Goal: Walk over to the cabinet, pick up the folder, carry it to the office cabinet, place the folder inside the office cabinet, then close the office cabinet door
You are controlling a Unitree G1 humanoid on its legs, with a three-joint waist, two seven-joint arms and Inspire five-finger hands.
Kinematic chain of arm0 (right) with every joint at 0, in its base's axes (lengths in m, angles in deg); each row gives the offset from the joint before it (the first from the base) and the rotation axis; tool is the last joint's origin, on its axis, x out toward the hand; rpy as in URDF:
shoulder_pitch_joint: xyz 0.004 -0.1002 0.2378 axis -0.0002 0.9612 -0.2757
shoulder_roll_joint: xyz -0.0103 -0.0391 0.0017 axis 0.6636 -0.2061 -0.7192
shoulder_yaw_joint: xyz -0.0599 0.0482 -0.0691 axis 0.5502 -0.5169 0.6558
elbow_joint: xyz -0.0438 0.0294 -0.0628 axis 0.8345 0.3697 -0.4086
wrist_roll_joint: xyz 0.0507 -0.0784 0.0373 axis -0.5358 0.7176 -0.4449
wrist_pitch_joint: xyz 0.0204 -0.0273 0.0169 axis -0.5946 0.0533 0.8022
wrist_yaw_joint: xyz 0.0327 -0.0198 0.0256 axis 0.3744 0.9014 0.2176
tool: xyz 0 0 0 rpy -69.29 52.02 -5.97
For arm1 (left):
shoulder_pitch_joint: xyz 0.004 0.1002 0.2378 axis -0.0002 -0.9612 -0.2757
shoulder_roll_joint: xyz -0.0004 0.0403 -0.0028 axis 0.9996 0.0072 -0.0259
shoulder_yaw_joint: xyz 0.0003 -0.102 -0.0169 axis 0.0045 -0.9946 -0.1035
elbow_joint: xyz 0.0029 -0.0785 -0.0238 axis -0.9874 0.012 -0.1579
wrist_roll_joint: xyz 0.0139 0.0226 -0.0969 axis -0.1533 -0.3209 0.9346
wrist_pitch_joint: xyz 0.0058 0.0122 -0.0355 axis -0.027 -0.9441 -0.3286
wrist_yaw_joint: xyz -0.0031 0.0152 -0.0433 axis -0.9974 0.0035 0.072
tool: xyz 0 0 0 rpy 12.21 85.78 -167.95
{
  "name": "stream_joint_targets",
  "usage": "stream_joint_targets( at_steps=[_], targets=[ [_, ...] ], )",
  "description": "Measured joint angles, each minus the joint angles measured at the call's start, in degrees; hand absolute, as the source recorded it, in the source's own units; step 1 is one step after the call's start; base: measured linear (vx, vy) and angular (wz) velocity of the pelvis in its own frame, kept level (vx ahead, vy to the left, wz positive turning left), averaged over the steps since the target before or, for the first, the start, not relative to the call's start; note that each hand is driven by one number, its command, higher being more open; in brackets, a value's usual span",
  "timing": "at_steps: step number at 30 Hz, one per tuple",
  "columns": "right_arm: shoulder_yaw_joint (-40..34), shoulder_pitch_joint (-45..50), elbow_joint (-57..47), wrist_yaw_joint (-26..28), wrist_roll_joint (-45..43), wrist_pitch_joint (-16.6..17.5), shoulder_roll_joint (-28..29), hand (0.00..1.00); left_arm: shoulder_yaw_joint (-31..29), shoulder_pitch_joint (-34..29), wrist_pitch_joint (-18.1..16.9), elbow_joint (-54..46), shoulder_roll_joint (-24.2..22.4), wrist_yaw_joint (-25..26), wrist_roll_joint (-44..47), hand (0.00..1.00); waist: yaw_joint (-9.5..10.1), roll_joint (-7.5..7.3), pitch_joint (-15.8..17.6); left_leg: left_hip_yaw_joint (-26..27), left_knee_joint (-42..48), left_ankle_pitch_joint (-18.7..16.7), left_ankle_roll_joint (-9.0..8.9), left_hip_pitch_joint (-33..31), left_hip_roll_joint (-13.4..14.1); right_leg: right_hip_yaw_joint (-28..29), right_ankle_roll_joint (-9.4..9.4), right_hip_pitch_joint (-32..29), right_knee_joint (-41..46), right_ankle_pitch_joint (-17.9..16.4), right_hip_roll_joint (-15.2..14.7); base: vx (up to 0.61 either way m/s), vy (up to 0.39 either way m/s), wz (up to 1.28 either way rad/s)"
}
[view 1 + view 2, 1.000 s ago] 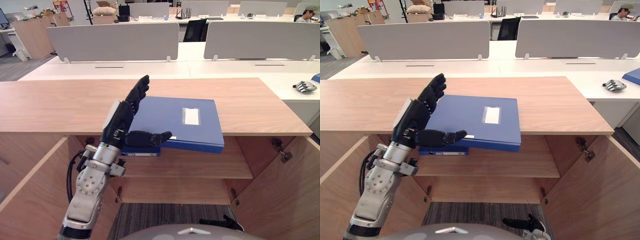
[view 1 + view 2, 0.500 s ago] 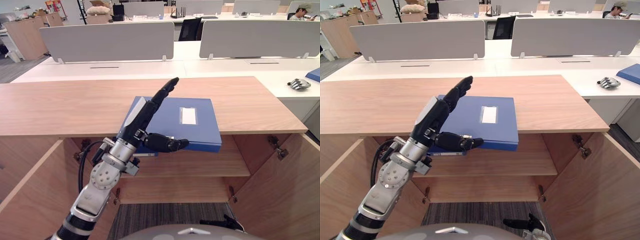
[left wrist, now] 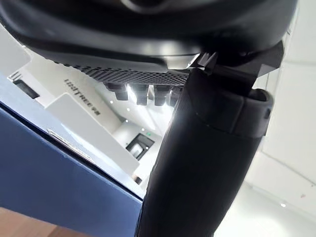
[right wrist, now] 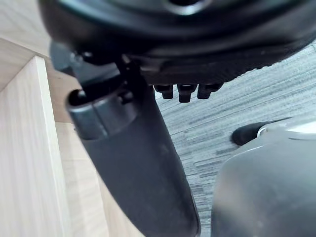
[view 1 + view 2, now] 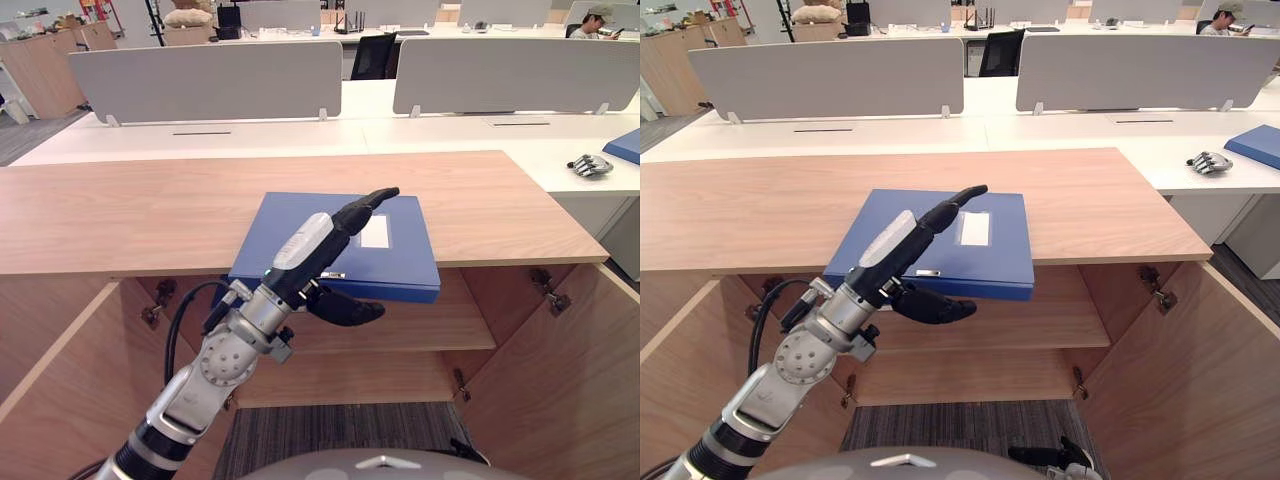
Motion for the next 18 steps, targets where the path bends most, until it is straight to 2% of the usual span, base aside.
stream_joint_targets(
  at_steps=[9, 18],
  targets=[
    [0.05, 0.01, 0.81, -0.66, -0.09, 0.1, 0.07, 1.0, -0.01, -0.01, -0.33, -0.39, -0.91, 4.05, -9.4, 1.0, 0.1, -0.6, 0.37, -0.79, 0.13, -0.01, 0.02, -0.2, -0.05, -0.38, 0.01, 0.29, -0.07, -0.01, -0.07, 0.0, 0.0, 0.03],
    [0.25, 0.17, 1.02, -0.86, -0.09, 0.1, 0.11, 1.0, 0.08, -0.37, -1.36, -3.69, -1.19, 4.07, -11.26, 1.0, 0.09, -0.72, 0.45, -1.22, 0.14, -0.01, 0.02, -0.22, -0.09, -0.38, 0.01, 0.47, -0.31, -0.01, -0.1, 0.0, -0.006, 0.01]
  ],
)
